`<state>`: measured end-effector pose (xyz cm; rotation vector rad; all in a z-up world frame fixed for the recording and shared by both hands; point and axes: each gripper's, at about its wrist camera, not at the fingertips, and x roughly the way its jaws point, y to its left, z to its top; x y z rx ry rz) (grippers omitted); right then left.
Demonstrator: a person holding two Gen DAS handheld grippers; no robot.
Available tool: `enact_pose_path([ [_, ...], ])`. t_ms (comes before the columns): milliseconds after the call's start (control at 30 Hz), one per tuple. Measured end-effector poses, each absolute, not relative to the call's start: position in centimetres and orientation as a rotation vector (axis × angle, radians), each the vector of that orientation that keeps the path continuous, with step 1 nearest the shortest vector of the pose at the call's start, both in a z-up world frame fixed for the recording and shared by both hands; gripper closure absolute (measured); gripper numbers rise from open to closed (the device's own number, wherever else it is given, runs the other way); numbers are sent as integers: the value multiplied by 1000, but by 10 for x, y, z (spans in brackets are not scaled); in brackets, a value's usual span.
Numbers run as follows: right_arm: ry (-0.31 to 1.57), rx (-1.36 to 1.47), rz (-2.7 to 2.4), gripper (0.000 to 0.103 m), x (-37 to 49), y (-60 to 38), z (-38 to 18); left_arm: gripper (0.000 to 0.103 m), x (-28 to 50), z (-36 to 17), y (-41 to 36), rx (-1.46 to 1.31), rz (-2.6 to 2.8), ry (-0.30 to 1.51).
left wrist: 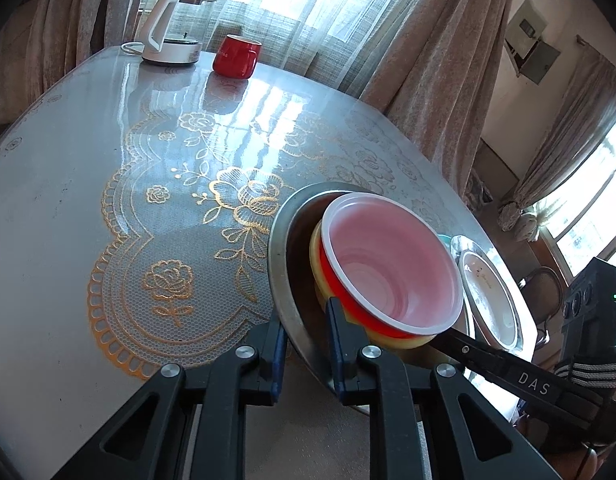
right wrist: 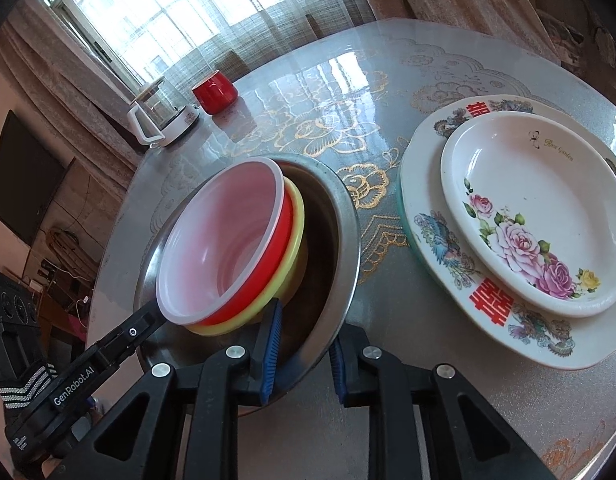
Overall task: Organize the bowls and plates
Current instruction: 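Lift the nested bowls with both tools and lower them onto the rose plate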
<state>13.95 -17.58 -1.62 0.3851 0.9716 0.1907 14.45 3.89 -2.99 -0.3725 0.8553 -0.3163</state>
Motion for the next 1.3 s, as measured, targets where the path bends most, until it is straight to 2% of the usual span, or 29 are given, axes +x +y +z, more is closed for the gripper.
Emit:
enact_pose_path([
  [567, 852, 385, 197, 81, 119, -195, 17, 83, 132, 8, 18, -321, -359, 744],
  [1000, 742, 383, 95, 81, 95, -254, 50, 81, 142, 31, -55, -279, -473, 716],
  [1300, 711, 423, -11, 81, 84, -308, 51, 81, 157, 30, -119, -232, -561, 728],
])
